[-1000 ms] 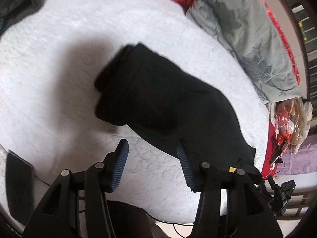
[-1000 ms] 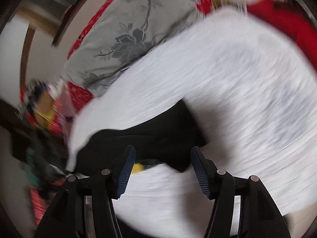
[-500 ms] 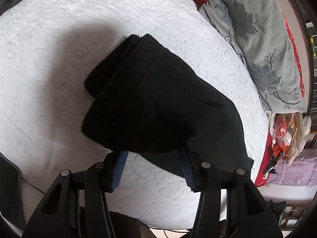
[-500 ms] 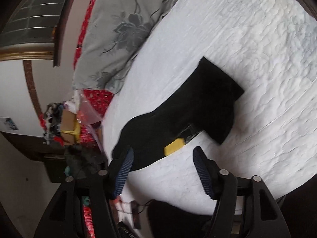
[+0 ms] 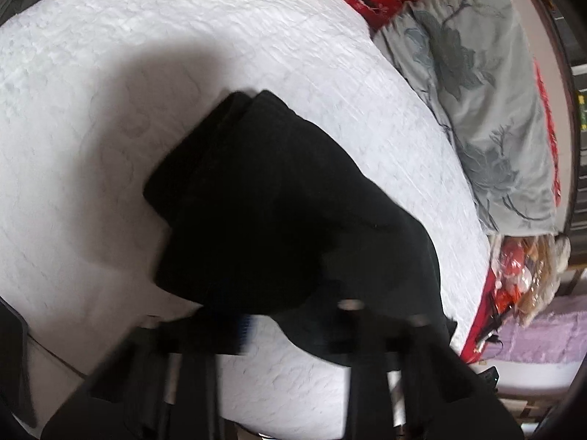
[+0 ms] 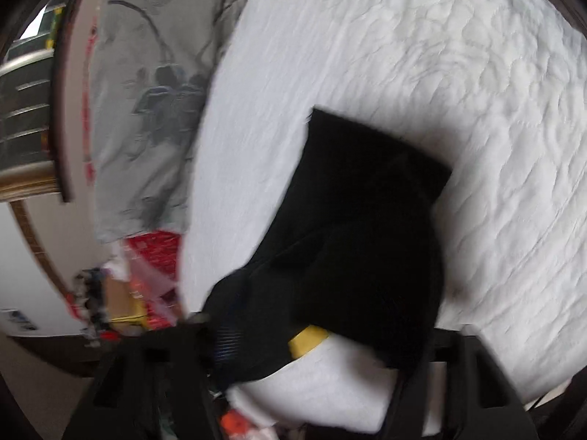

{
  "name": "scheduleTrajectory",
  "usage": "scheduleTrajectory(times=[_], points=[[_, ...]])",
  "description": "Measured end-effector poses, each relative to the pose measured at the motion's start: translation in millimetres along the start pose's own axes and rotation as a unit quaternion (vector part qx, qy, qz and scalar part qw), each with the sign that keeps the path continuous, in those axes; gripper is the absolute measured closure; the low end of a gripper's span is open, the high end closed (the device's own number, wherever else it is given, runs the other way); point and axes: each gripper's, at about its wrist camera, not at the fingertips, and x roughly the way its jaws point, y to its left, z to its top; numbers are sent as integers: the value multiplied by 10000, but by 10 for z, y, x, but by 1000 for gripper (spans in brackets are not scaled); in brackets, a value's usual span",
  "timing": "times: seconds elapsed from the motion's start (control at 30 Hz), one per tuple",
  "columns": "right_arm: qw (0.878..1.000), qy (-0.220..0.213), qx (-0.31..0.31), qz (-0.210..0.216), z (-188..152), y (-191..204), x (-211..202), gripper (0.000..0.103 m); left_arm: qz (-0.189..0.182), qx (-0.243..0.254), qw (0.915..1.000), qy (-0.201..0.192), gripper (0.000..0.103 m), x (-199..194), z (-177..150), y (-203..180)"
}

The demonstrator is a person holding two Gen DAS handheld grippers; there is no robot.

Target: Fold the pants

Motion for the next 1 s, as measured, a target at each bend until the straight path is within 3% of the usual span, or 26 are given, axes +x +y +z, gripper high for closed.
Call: scheduleTrajectory(times=[0.03,0.1,0.13,0.17,0.23,0.27,0.4,0.53,0.63,0.73,0.83,0.9,1.0], points=[[9998,45,-50,-195,43,15,60,99,15,-37,10000,45,96,-4,43,-23],[9995,161,-41,-254,180,164,137,100,-309,-215,9993,31,97,-160,143,-69],[9999,65,-125,-2,237,303,80,100,-508,-260,9983,-75,97,-271,168,-79],[9971,-160,-492,555,306,590,-89,100,-605,-209,9977,-231,97,-387,187,-99],[9873,-545,-1212,873,358,906,-328,100,-389,21,9985,-378,97,-449,172,-107],[9842,-610,-1511,699,398,979,-378,100,-294,67,9991,-313,97,-399,144,-73],[9915,134,-1283,-156,424,546,-24,100,-64,-69,9999,110,97,-110,23,127],[9936,490,-958,-336,335,117,180,99,-77,-151,9996,212,97,-87,-35,287],[9940,468,-989,-88,251,-21,50,99,-32,-49,9998,164,97,-122,-55,313],[9937,428,-1014,-223,245,-158,-2,95,31,-32,9998,184,97,-68,-62,291],[9958,450,-797,-54,243,-272,-106,93,-28,212,9997,109,96,-167,-131,235],[9956,390,-853,-60,228,-234,-153,79,-30,457,9989,-2,96,-287,-181,222],[9949,151,-1000,-38,247,-215,-430,70,-26,730,9973,-118,86,-464,-247,274]])
